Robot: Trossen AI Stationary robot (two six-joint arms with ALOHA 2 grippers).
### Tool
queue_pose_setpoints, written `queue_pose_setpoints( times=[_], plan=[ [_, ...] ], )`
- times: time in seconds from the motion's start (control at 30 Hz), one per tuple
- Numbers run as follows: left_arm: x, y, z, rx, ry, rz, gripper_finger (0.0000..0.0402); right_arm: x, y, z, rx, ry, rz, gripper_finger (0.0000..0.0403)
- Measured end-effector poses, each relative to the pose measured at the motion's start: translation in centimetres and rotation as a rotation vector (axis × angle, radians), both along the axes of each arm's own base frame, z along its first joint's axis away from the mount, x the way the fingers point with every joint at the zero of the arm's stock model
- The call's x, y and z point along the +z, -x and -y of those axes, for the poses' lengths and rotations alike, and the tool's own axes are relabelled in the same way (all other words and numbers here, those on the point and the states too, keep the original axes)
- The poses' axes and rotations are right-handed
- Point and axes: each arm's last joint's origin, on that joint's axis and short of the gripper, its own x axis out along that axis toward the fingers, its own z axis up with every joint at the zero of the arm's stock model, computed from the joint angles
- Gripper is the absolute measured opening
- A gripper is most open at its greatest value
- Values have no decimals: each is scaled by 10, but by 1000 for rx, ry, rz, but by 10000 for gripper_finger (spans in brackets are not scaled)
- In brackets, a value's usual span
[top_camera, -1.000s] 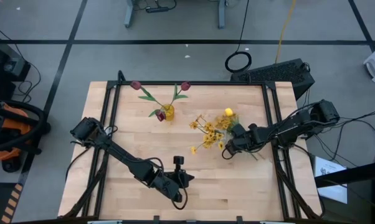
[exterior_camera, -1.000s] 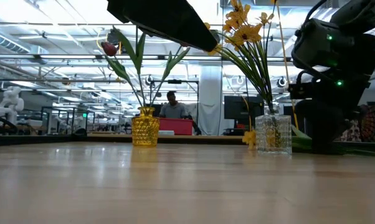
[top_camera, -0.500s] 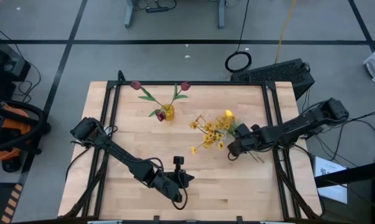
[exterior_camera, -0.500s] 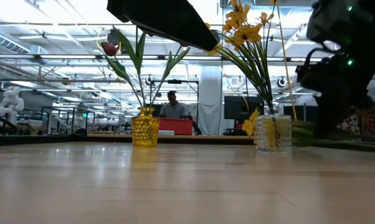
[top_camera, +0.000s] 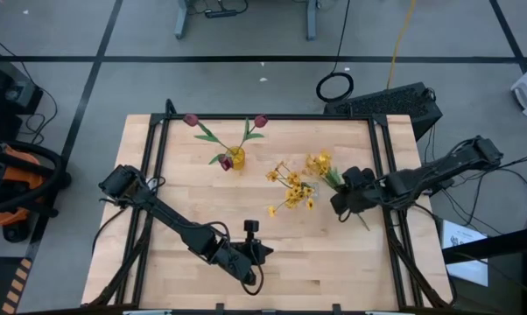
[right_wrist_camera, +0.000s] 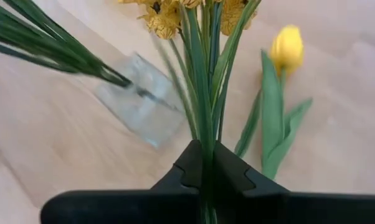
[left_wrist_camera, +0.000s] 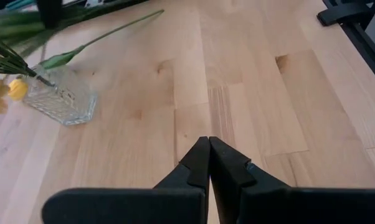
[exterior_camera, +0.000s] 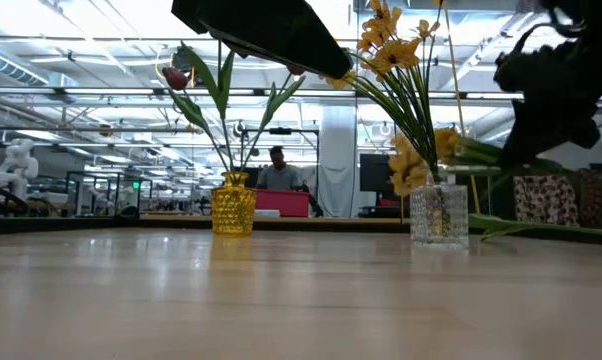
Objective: Sort flowers into vase by color
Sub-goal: Put the yellow flower into the transparent vase
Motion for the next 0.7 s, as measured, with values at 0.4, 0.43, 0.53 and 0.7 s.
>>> queue_pose_setpoints(
  times=[0.4, 0.43, 0.53, 0.7],
  plan=[
    [1, -1, 1, -3, 12, 11, 12, 37, 18, -2, 81, 123, 248, 6],
    [1, -1, 1, -3, 15, 15, 12, 41, 18, -3, 94, 135, 276, 6],
    [2, -1, 1, -3, 19, 22, 12, 57, 19, -4, 132, 184, 358, 6],
    [2, -2, 1, -3, 21, 26, 12, 84, 17, -9, 193, 258, 494, 6]
  ],
)
